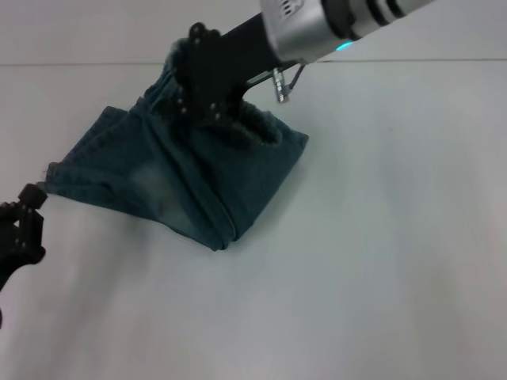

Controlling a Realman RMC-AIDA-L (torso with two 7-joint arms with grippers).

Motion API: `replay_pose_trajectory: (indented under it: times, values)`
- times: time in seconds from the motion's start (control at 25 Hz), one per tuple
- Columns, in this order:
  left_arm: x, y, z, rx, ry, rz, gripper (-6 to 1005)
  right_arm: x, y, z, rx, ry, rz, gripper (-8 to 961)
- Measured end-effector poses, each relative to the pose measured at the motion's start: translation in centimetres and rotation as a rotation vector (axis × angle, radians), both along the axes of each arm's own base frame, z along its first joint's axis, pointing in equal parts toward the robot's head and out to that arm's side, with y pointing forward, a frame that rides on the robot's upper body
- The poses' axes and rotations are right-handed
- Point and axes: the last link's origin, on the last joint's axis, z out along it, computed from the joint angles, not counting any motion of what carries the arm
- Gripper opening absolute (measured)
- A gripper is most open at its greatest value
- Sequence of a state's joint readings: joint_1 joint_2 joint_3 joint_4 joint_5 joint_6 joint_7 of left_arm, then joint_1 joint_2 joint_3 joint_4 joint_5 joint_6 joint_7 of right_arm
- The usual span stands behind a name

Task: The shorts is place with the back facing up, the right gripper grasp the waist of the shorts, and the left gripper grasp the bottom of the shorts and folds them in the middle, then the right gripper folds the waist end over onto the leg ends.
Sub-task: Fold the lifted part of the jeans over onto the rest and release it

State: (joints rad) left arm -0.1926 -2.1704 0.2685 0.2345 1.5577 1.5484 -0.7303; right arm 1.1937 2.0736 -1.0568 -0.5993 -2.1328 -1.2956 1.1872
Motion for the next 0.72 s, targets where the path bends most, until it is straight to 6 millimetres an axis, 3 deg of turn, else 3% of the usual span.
replay_pose_trajectory:
  times: [0.24,0.56,0.72]
  values:
    - [1.4,0.1,-2.5,-0.100,-0.029,-0.043,2,-0.2,-0.5,-0.6,-0.023,-0.014,-0.006,54]
    - [4.4,3.0,-8.8,-0.251,0.049,-0.013,2,-0.2,-0.9,0.9,-0.031,0.018,-0.035,55]
    - [6.0,3.9,-10.9,-0.299,0.097,-0.018,2,-0.1,-1.1,1.5,-0.035,0.028,-0.054,54]
